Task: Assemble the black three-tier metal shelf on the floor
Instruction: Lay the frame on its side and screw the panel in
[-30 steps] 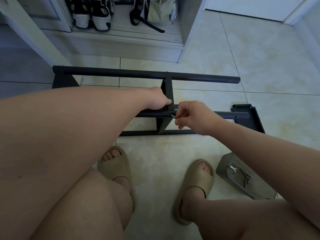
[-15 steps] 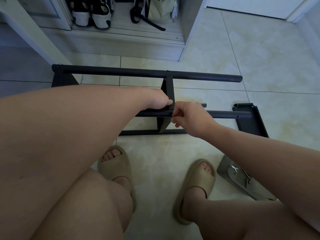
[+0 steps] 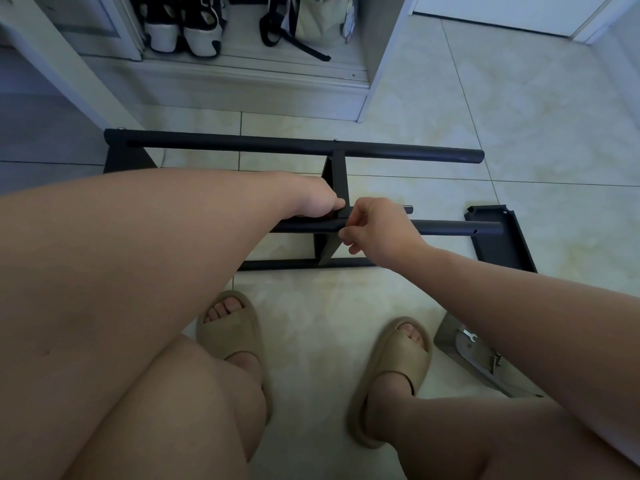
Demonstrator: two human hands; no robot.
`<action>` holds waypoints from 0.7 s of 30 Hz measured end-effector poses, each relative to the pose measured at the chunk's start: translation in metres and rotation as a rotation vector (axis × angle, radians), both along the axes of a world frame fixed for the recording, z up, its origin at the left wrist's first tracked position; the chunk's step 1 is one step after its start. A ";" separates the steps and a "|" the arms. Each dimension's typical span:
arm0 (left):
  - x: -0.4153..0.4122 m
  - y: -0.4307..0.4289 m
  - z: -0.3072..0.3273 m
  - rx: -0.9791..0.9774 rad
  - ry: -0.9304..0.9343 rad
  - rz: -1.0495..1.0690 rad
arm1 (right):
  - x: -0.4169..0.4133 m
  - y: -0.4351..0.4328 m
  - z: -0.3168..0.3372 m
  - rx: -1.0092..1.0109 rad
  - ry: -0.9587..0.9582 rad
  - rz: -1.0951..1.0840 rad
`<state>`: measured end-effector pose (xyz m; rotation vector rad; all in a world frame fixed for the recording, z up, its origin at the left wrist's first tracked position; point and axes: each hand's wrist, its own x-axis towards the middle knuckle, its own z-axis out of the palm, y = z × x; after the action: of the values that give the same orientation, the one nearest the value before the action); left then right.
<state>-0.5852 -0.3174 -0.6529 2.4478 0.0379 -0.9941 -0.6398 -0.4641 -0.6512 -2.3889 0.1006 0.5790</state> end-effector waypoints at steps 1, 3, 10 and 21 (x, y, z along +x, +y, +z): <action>0.000 0.000 0.000 0.001 -0.001 0.001 | 0.000 0.000 0.001 -0.021 -0.007 0.011; 0.000 0.000 -0.001 0.000 -0.001 0.010 | 0.000 0.001 0.003 -0.080 -0.032 0.046; -0.002 -0.003 0.006 0.028 -0.004 -0.026 | 0.001 0.000 0.004 -0.112 -0.018 0.018; -0.002 -0.005 0.013 0.099 0.017 -0.099 | 0.008 -0.007 -0.002 -0.425 -0.160 0.208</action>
<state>-0.5876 -0.3225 -0.6396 2.5524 -0.0294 -1.0791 -0.6321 -0.4713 -0.6529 -2.8739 -0.1069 0.4958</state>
